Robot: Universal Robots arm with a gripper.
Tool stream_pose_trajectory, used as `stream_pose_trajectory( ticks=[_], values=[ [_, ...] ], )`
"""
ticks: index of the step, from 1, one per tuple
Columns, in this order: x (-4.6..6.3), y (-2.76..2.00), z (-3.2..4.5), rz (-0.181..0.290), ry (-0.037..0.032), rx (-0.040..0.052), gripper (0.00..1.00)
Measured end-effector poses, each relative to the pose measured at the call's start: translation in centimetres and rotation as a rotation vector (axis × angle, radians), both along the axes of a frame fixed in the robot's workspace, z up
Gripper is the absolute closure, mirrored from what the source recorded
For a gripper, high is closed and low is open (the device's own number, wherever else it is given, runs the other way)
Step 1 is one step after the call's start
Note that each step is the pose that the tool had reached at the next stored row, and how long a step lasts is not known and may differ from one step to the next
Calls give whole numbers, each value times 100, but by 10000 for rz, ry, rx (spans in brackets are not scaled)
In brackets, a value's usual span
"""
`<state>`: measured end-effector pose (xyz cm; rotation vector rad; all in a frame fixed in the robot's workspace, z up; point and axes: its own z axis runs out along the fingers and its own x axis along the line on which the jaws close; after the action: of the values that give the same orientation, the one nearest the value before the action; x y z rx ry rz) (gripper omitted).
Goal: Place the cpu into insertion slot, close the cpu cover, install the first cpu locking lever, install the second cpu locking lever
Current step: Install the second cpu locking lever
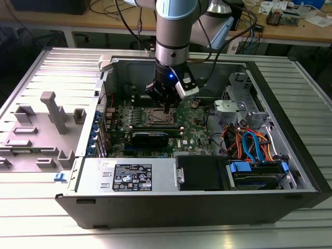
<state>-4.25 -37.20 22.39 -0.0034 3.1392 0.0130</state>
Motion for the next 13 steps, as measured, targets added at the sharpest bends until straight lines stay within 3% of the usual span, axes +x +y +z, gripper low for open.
stream_pose_trajectory(
  ticks=[13],
  values=[
    [1, -10, 63, 1, 22, 2, 89]
  ],
)
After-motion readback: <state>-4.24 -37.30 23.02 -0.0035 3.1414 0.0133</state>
